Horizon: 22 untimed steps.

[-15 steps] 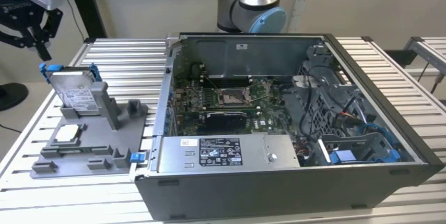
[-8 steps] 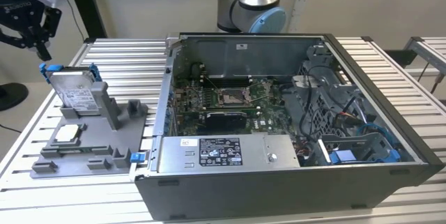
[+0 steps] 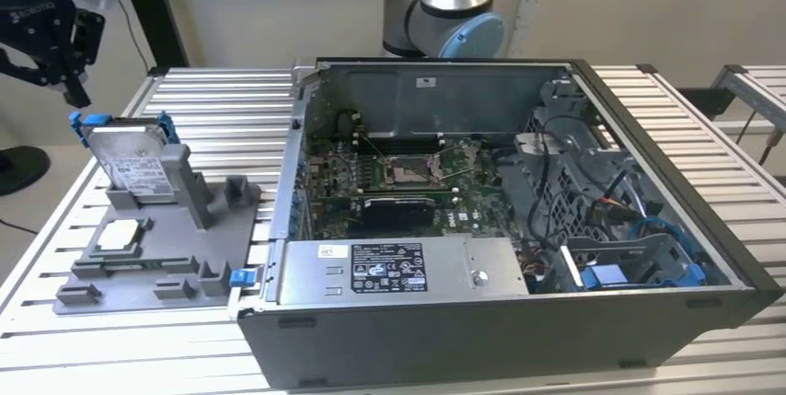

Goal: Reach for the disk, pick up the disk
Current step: 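Pick up the disk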

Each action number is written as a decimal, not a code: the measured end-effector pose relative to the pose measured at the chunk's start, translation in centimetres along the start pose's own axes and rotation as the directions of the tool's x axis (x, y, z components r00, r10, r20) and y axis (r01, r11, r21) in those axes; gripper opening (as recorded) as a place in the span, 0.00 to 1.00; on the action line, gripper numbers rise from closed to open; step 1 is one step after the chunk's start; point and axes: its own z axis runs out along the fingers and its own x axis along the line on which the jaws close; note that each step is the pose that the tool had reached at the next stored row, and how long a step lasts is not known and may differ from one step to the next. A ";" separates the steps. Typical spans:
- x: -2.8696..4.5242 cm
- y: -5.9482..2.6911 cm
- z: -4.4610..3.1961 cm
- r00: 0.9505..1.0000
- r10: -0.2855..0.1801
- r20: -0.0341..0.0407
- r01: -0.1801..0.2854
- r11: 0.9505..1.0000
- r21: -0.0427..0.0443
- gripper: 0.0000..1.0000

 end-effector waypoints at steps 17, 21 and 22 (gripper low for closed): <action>0.00 0.00 0.01 0.953 -0.303 -0.010 0.303 0.953 0.000 0.00; 0.00 0.00 0.04 0.928 -0.371 -0.012 0.371 0.929 0.001 0.00; 0.00 0.00 0.06 0.923 -0.383 -0.013 0.383 0.924 0.002 0.00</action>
